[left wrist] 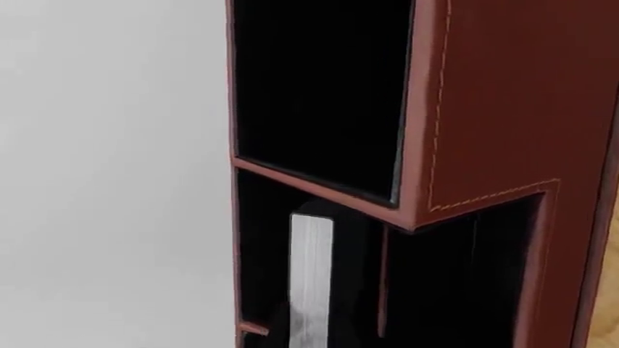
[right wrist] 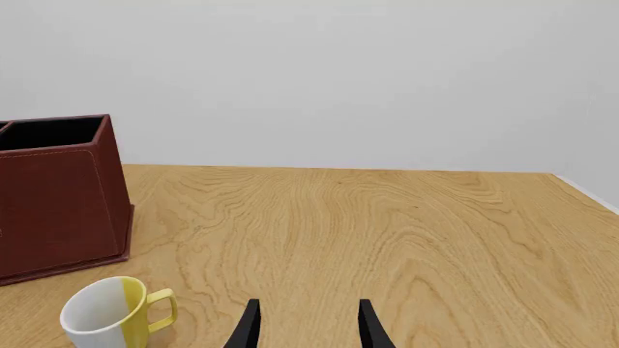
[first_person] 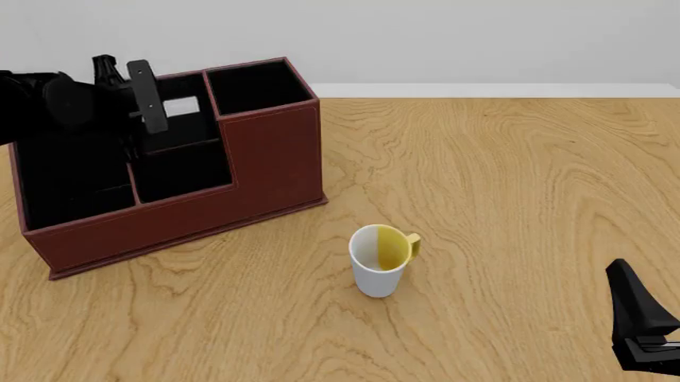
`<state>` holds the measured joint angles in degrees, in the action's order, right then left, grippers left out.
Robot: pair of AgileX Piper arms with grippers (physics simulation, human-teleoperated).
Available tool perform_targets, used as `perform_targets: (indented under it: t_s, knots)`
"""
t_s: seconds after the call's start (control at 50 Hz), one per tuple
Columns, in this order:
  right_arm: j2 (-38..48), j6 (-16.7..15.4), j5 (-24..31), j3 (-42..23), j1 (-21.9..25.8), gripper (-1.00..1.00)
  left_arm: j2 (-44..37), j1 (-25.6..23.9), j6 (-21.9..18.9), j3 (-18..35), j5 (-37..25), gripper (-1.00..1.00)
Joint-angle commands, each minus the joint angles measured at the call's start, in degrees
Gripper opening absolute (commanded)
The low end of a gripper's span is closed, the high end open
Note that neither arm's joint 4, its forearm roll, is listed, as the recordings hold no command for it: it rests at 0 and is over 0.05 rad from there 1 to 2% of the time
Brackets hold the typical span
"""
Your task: Pick up the book and place it in the front compartment of the caddy.
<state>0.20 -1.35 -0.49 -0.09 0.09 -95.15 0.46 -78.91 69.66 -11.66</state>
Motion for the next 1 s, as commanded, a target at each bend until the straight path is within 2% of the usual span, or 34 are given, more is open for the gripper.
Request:
perform_targets:
  t_s: [0.02,0.04,0.08,0.12,0.24,0.5,0.66,0.7,0.74,0.76,0.78,0.82,0.84,0.86,0.88,0.9,0.98,1.0]
  knots:
    - [0.00,0.02,0.00,0.00,-0.01,1.00,-6.47,3.50,-0.77,3.51,3.01,-1.00]
    - [0.00,0.01,0.00,0.00,0.01,1.00,-6.90,4.40,-1.60,3.92,4.72,1.00]
    - [0.00,0.00,0.00,0.00,0.00,1.00,-6.54,3.98,-0.55,4.77,3.56,1.00]
    - [-0.01,0.00,-0.01,0.00,0.01,1.00,-6.84,4.97,-2.04,5.18,5.69,1.00]
    - [0.00,-0.01,0.00,0.00,0.01,1.00,-5.76,5.30,-1.67,5.59,4.25,1.00]
    - [0.00,0.01,0.00,0.00,0.00,1.00,0.04,4.99,-2.95,3.22,3.34,1.00]
    - [-0.01,0.00,-0.01,0.00,-0.01,1.00,6.54,2.45,-1.71,0.87,0.37,1.00]
    - [0.00,0.01,0.00,0.00,0.00,1.00,10.03,0.20,-1.72,-1.80,0.66,1.00]
    - [0.00,0.00,0.00,0.00,0.00,1.00,12.86,-2.06,1.03,-1.93,-1.64,1.00]
    - [-0.01,0.00,-0.01,0.00,-0.01,1.00,13.91,-2.65,0.75,-3.07,-1.58,1.00]
    - [0.00,-0.01,0.01,0.00,0.00,1.00,17.99,-5.33,1.13,-6.04,-2.02,1.00]
    - [0.00,-0.02,0.01,0.00,0.00,1.00,20.38,-5.98,0.86,-8.19,-2.55,1.00]
    - [0.00,-0.01,-0.01,0.00,-0.01,1.00,24.55,-8.91,0.75,-11.55,-4.13,1.00]
    - [0.00,-0.01,-0.01,0.00,-0.01,1.00,24.60,-8.91,0.75,-11.60,-4.13,1.00]
    - [0.00,0.01,0.01,0.00,0.00,1.00,28.02,-10.94,2.91,-12.16,-6.27,1.00]
    - [0.00,-0.01,0.00,0.00,0.01,1.00,30.39,-12.08,1.69,-14.31,-5.91,1.00]
    - [0.00,0.00,0.00,0.00,0.02,1.00,38.89,-16.06,1.52,-19.14,-10.31,1.00]
    - [0.00,0.00,0.00,0.00,0.00,1.00,40.90,-15.71,0.59,-20.76,-9.68,1.00]
